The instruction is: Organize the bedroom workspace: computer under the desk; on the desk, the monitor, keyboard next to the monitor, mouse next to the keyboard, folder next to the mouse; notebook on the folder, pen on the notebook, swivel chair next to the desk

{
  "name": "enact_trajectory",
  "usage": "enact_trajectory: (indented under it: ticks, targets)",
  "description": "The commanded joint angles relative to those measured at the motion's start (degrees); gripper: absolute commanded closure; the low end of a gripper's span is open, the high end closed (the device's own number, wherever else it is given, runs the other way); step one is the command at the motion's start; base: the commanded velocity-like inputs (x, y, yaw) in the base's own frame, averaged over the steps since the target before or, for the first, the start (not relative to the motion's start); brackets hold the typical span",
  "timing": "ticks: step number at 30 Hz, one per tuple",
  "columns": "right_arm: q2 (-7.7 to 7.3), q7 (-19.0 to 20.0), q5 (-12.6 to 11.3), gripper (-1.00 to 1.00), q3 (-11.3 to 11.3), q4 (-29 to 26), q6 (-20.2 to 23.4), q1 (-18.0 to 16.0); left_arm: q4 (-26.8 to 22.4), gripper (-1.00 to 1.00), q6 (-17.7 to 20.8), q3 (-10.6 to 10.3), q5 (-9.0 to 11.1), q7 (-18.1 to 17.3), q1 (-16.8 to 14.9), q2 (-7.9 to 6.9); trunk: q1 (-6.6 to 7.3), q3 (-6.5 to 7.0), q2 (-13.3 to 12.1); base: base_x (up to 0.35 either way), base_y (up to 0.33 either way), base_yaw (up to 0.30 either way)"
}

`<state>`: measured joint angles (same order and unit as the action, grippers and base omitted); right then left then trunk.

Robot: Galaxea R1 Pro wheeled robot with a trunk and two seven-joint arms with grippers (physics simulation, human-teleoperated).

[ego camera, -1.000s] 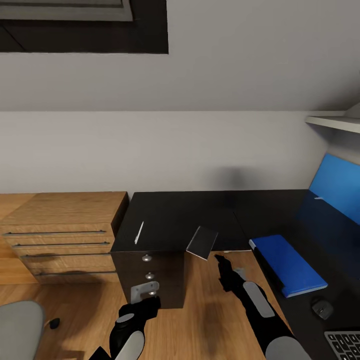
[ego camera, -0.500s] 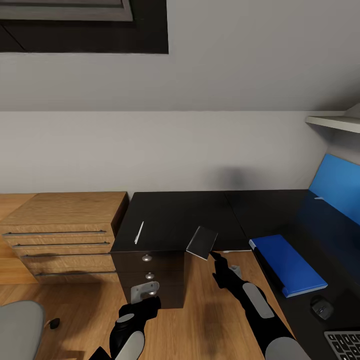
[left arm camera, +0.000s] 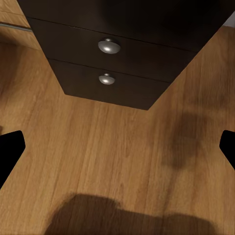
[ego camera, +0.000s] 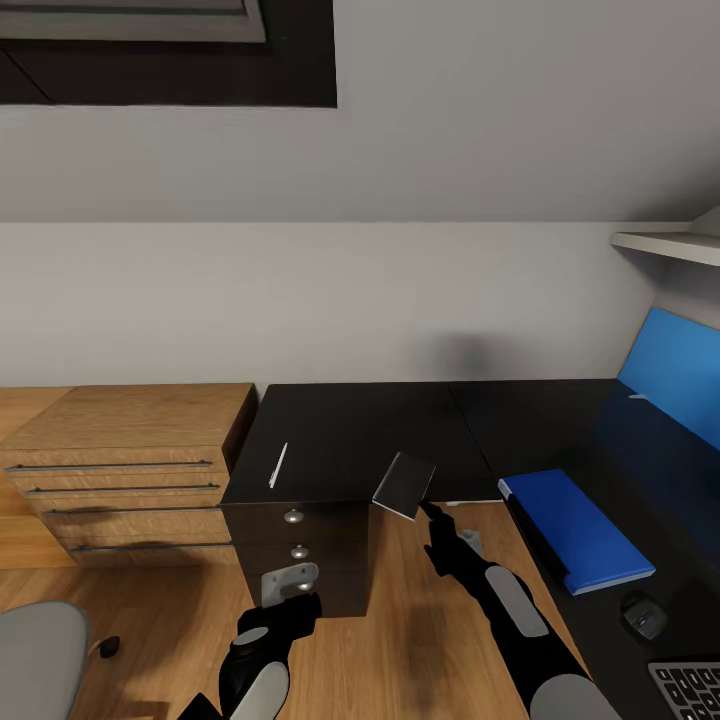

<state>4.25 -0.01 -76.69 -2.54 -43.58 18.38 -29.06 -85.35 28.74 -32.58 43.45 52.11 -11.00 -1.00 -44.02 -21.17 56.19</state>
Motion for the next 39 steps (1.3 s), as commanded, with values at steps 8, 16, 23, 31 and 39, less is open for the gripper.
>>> enact_trajectory:
  ticks: [8,16,23,31,39]
  targets:
    - [0.06,0.0,-0.3,-1.00,-0.3,0.0,0.3,0.0,-0.1,-1.00,0.2,-0.2,0.3,0.4,-0.1,-0.05,-0.01,-0.07,0.0,0.000,0.105,0.000]
    - [-0.10,0.0,-0.1,-1.00,-0.4,0.0,0.3,0.0,-1.8,-1.00,0.2,0.0,0.3,0.2,-0.1,0.01,-0.01,-0.07,0.0,0.000,0.065,0.000]
    - [-0.82,0.1,0.0,-1.00,-0.4,0.0,0.3,0.0,-2.6,-1.00,0.2,0.0,0.3,0.4,-0.1,0.06,-1.32,-1.14,2.5,0.000,0.003,0.000]
    - [-1.20,0.2,0.0,-1.00,-0.4,0.0,0.3,0.0,-2.8,-1.00,0.2,-0.1,0.3,0.4,-0.1,0.07,-3.08,-2.58,5.7,0.000,0.000,0.000]
    - [-1.68,0.3,0.0,-1.00,-0.4,0.0,0.3,0.0,-2.7,-1.00,0.2,-0.1,0.3,0.4,-0.1,0.10,-4.84,-4.02,8.9,0.000,0.000,0.000]
